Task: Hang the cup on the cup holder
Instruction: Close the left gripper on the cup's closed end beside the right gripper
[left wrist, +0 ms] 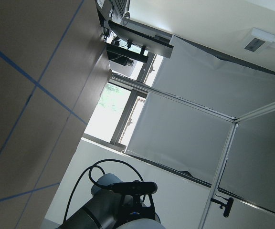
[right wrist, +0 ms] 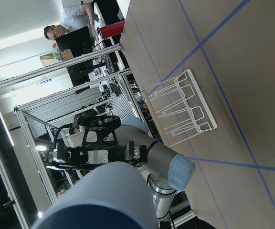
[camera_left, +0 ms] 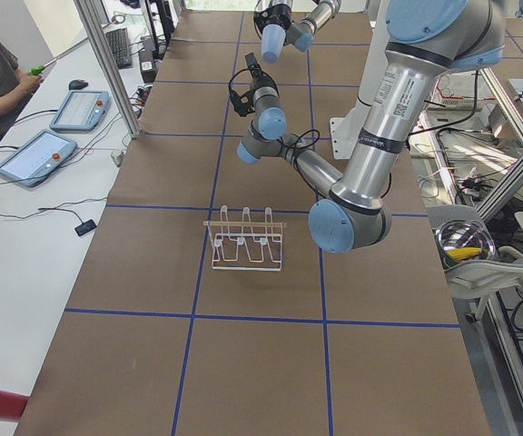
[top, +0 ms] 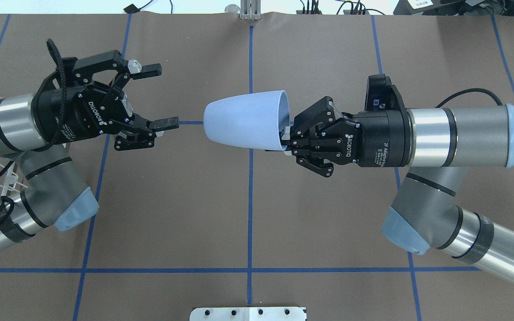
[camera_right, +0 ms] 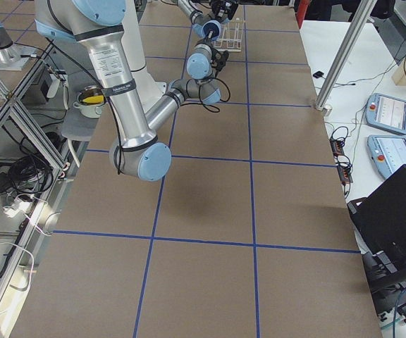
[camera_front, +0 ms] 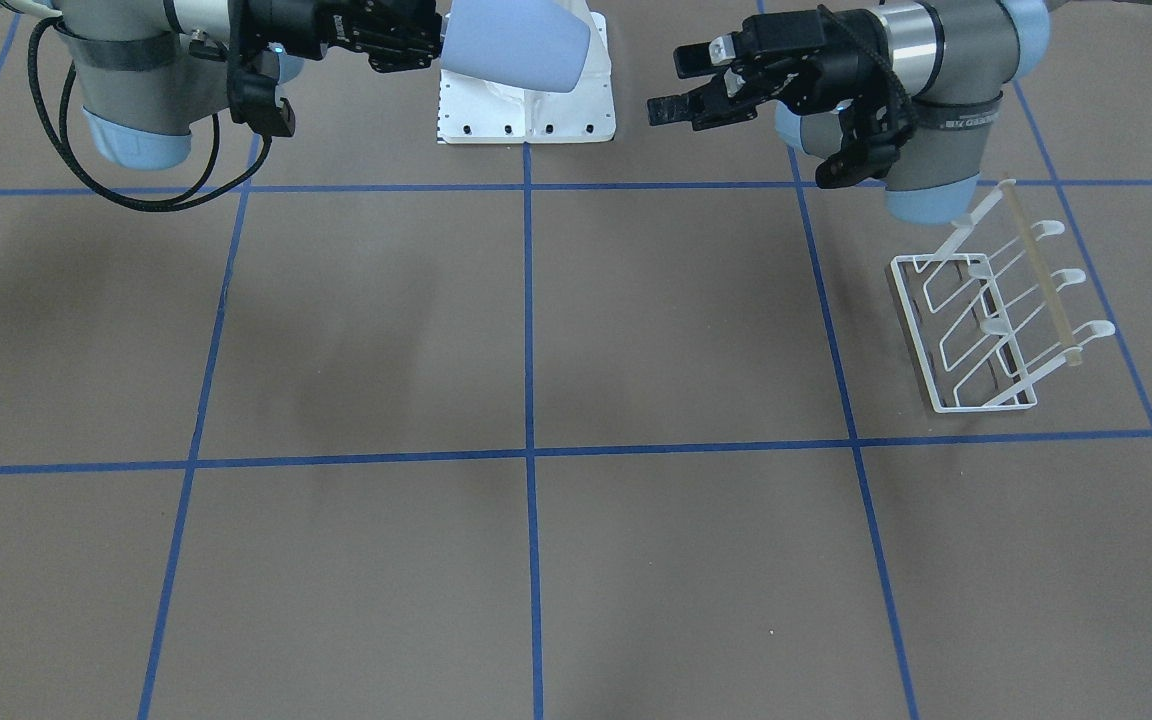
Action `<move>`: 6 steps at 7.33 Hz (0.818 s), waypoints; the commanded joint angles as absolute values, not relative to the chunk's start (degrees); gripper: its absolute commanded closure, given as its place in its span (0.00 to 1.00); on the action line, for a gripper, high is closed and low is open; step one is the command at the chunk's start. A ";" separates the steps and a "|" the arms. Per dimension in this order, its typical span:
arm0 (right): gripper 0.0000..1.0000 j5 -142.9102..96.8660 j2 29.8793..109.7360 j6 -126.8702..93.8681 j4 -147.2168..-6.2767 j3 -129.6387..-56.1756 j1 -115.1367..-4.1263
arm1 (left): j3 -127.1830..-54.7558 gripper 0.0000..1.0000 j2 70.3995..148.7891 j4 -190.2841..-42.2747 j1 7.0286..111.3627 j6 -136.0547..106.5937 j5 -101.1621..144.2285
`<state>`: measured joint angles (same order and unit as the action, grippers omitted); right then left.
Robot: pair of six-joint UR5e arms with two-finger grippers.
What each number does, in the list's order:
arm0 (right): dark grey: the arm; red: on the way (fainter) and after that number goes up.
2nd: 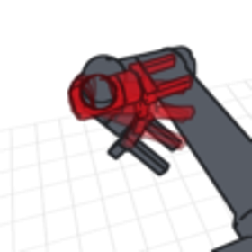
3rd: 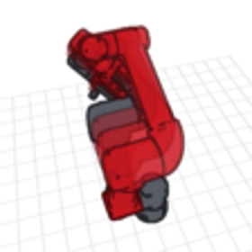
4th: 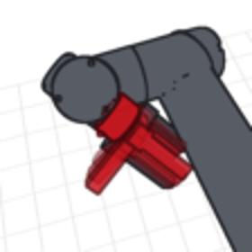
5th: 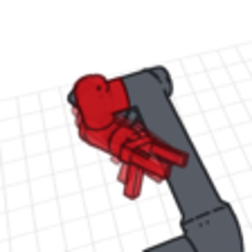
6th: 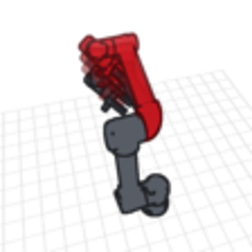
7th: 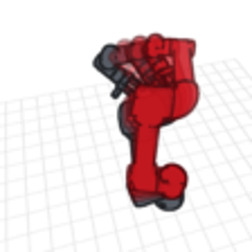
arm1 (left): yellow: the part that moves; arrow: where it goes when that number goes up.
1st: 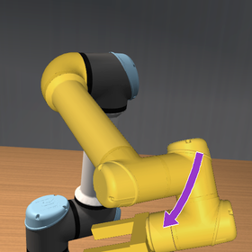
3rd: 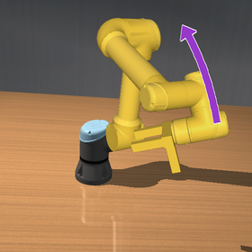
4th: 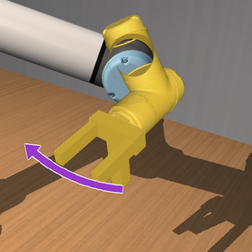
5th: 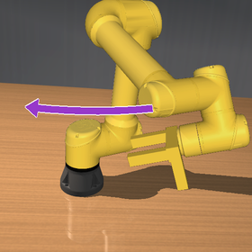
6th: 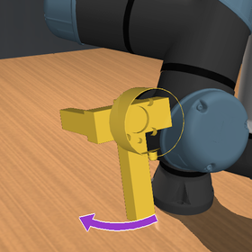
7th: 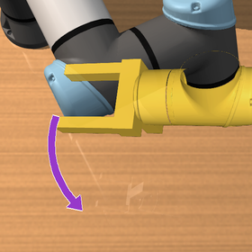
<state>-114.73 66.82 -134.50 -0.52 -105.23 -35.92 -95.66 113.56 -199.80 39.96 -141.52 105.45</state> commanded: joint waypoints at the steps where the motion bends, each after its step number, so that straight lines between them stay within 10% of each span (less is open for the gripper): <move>1: 1.00 -112.33 66.71 -135.53 2.55 -104.85 -33.85 | -96.32 0.03 113.82 -201.36 38.41 -142.38 104.50; 6: 1.00 -112.41 64.95 -135.35 7.29 -101.52 -31.91 | -98.26 0.03 114.96 -201.27 33.84 -142.30 104.41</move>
<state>-112.39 65.05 -135.35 6.11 -102.14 -32.42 -98.10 114.66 -201.34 34.66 -142.37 104.45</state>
